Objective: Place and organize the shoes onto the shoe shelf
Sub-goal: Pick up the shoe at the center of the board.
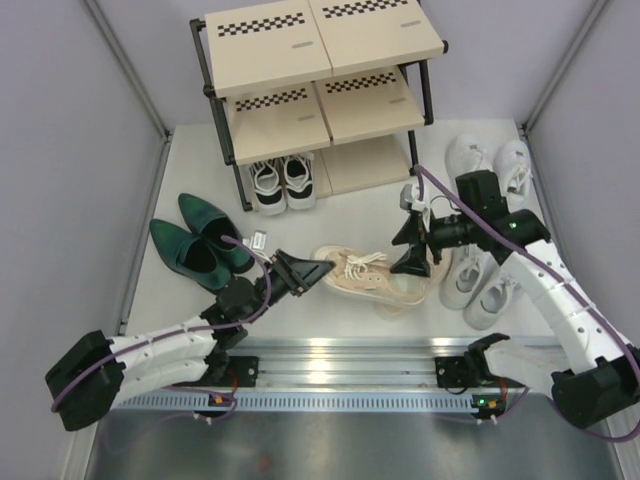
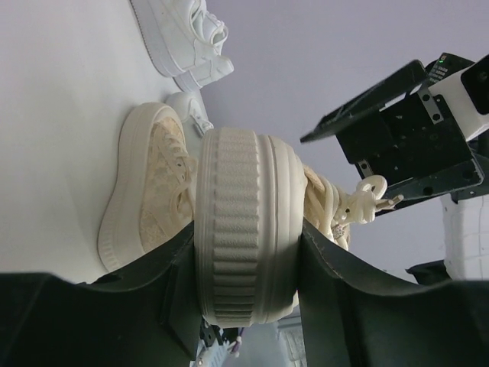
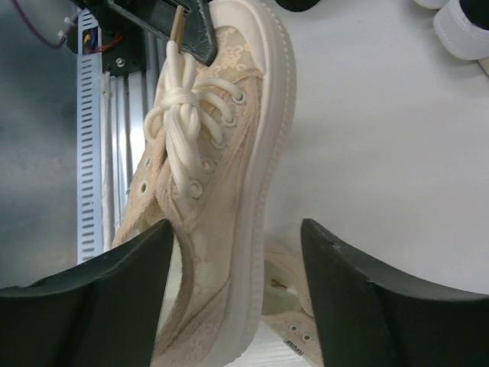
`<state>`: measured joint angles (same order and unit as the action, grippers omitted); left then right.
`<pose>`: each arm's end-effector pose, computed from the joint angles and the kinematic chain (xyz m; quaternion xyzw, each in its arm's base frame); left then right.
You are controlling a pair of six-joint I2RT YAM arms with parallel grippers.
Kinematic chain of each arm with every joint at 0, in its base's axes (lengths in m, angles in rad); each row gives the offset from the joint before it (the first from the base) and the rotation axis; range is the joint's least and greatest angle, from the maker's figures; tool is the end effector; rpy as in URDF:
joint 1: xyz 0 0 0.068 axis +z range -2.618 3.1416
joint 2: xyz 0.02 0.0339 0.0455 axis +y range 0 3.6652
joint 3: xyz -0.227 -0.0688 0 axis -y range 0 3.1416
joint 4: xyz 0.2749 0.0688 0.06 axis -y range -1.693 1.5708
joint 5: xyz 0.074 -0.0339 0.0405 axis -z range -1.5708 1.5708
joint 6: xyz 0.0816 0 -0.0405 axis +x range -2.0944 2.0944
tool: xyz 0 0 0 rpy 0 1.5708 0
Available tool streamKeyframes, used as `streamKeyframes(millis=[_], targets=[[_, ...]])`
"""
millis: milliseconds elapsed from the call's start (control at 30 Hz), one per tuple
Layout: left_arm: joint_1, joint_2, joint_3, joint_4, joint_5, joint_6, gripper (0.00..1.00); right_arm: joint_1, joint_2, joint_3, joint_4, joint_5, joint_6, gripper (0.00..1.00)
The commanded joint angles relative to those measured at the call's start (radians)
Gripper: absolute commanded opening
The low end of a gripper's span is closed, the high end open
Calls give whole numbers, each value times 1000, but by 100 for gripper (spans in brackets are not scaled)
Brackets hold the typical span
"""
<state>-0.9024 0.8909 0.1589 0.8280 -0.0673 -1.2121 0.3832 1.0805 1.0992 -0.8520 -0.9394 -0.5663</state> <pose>0.1757 -0.2137 0.1658 -0.1282 0.6601 -0.6333 0.3831 0.2249 0.1617 0.2885 -0.5253 0.6652 0.3910 0.3587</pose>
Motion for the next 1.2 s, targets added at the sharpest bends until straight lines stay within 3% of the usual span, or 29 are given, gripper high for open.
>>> streamKeyframes(millis=[0, 200, 367, 400, 633, 1167], targets=[[31, -88, -37, 100, -8, -122, 0, -3, -48, 21, 27, 71, -58, 74], [117, -168, -41, -15, 47, -162, 0, -10, -207, -82, 37, 93, -165, 88], [149, -170, -27, -47, 98, -170, 0, -10, -267, -134, -125, -41, -438, 90], [152, -167, -25, -47, 100, -170, 0, -10, -269, -139, -146, -59, -475, 99], [154, -124, 2, -49, 126, -173, 0, 9, -231, -113, -180, -67, -555, 99], [154, -46, 44, -15, 116, -179, 0, 241, -105, -87, -167, 163, -532, 64]])
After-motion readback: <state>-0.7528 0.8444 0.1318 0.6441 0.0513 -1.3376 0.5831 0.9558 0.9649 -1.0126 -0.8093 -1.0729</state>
